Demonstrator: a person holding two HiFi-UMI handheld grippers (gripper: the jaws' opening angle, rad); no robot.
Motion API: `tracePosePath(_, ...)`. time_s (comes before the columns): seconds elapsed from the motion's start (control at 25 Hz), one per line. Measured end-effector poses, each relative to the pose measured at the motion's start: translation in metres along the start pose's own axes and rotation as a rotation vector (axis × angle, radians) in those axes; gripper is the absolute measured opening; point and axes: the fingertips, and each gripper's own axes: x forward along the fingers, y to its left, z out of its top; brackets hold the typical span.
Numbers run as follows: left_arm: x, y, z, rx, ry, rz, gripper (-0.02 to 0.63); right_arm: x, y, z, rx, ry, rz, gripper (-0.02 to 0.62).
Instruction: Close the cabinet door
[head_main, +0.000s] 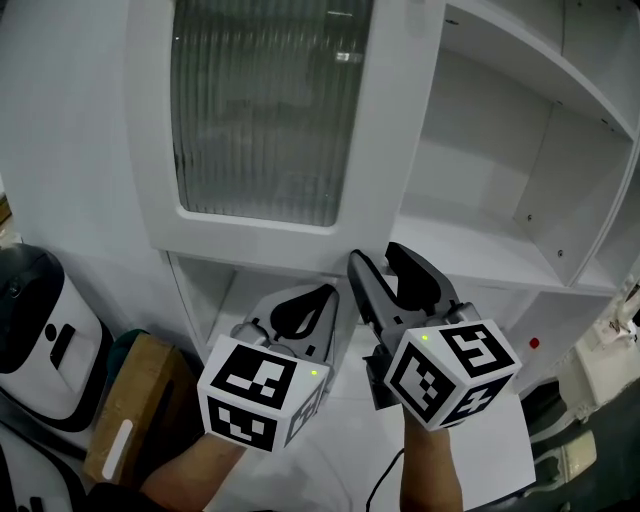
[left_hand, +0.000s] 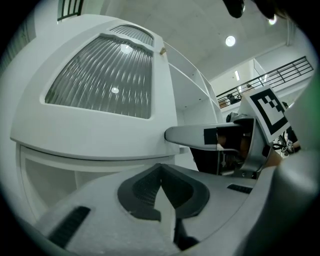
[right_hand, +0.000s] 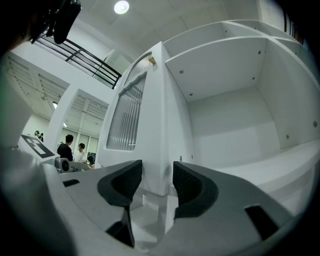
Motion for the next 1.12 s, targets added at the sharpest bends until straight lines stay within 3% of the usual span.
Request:
tracePosePath(0.44,-0.011,0.002,-0.001,-0.046,0.013,-0.012,0.012,-0.006,0.005,0.000,-0.045,-0.001,-0.078,0.195)
tracePosePath(0.64,-0.020,0.002,0.002,-0.055,0.009,-0.031,0.012,-0.013,0.008,-0.001,-0.072,0.017,-0.127,0.144)
tracePosePath(1.12,-0.054,0.008,0.003,-0.058,0.014,-0.043,0.012,-0.026,0.050,-0.005,-0.084,0.038,-0.146,0.112)
